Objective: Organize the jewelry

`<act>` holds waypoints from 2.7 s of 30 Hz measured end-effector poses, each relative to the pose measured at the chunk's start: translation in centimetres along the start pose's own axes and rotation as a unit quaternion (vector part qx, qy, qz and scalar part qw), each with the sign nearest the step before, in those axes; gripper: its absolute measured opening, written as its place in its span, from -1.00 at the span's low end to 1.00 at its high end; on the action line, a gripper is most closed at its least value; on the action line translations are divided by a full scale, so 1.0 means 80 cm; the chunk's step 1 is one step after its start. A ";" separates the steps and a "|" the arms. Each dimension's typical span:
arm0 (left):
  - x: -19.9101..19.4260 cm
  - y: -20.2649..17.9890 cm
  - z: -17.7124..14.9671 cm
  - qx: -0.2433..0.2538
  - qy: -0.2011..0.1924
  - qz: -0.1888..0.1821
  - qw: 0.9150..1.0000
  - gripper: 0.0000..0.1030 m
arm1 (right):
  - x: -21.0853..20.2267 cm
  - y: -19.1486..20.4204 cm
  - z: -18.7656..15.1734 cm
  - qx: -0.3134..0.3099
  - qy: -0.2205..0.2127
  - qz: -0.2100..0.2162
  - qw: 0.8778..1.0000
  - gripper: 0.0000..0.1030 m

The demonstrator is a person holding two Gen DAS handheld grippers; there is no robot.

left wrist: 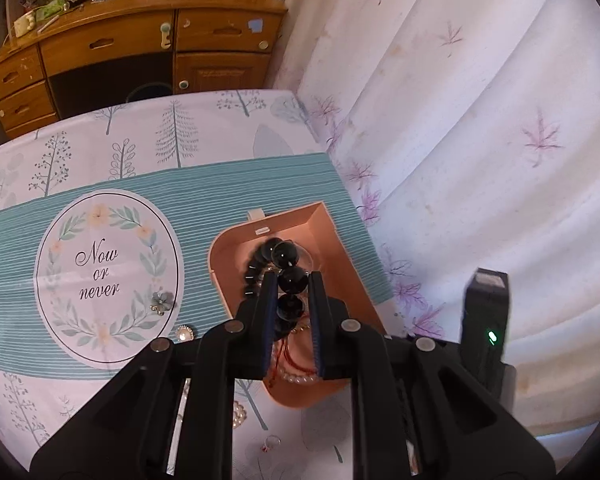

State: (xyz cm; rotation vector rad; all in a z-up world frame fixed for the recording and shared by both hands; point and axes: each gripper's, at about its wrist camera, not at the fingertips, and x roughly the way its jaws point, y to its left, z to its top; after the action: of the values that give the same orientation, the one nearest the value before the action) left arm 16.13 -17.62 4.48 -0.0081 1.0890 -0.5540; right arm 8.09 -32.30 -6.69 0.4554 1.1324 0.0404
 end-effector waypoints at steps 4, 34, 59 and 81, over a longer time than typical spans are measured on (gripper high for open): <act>0.029 0.002 0.003 -0.007 0.017 0.018 1.000 -0.76 | 0.010 -0.004 -0.009 -0.009 0.008 0.013 1.000 -0.80; 0.042 0.000 -0.047 0.021 0.042 0.056 0.997 -0.23 | -0.041 0.004 -0.040 -0.023 -0.020 0.042 0.999 -0.53; -0.031 0.048 -0.175 -0.012 0.002 0.095 0.995 -0.22 | -0.075 0.035 -0.086 -0.032 -0.037 0.043 0.998 -0.30; -0.029 0.157 -0.248 -0.078 0.028 0.150 0.985 -0.22 | 0.001 0.127 -0.150 -0.168 0.046 0.000 0.985 -0.30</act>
State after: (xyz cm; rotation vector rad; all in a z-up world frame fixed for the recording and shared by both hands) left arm 3.98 -0.65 -6.45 0.0343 1.1606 -0.1978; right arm -0.44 -19.08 -7.12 0.1536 1.1883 0.2510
